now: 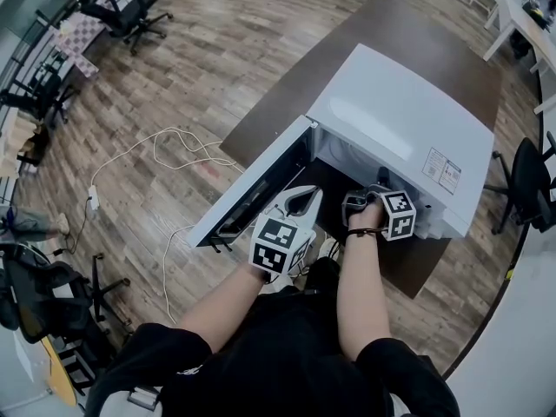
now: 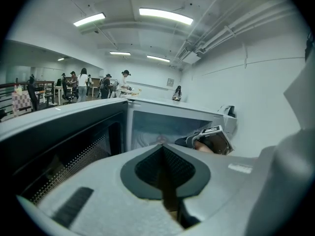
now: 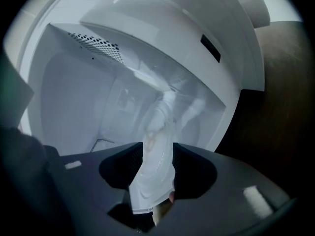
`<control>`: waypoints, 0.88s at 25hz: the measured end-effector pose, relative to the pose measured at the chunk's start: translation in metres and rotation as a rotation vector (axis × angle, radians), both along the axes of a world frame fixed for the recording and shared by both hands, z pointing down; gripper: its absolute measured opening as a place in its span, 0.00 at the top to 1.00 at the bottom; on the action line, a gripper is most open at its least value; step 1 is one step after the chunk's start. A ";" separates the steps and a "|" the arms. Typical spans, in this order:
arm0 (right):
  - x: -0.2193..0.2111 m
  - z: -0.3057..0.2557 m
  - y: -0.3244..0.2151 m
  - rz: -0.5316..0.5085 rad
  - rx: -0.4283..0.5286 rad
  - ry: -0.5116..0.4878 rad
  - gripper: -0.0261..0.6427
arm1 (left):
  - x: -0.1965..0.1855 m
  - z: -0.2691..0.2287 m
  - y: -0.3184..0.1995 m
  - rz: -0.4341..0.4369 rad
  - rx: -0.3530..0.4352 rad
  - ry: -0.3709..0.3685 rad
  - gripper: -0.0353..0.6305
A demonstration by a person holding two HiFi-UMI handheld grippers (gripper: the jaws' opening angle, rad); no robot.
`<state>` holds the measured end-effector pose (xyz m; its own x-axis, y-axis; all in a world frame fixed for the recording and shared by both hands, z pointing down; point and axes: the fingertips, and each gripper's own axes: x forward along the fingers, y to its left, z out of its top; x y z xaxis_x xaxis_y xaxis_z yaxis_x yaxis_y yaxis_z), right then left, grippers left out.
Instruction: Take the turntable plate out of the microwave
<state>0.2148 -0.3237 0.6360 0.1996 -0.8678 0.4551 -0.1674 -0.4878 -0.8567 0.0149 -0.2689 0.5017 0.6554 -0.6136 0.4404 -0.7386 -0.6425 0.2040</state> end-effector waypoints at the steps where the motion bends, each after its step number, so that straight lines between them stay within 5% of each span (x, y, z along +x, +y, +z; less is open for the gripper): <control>1: 0.000 -0.001 0.000 0.003 0.008 -0.001 0.69 | -0.001 0.000 0.000 0.001 -0.002 0.000 0.93; 7: -0.002 0.004 0.008 -0.014 0.037 0.053 0.83 | -0.004 0.008 0.002 0.008 -0.018 -0.008 0.93; 17: -0.012 -0.003 -0.001 -0.052 0.269 -0.075 0.77 | -0.006 0.027 0.008 0.014 -0.048 -0.035 0.93; 22: -0.015 -0.003 -0.007 -0.060 0.268 -0.086 0.78 | -0.004 0.031 0.010 0.018 -0.049 -0.043 0.93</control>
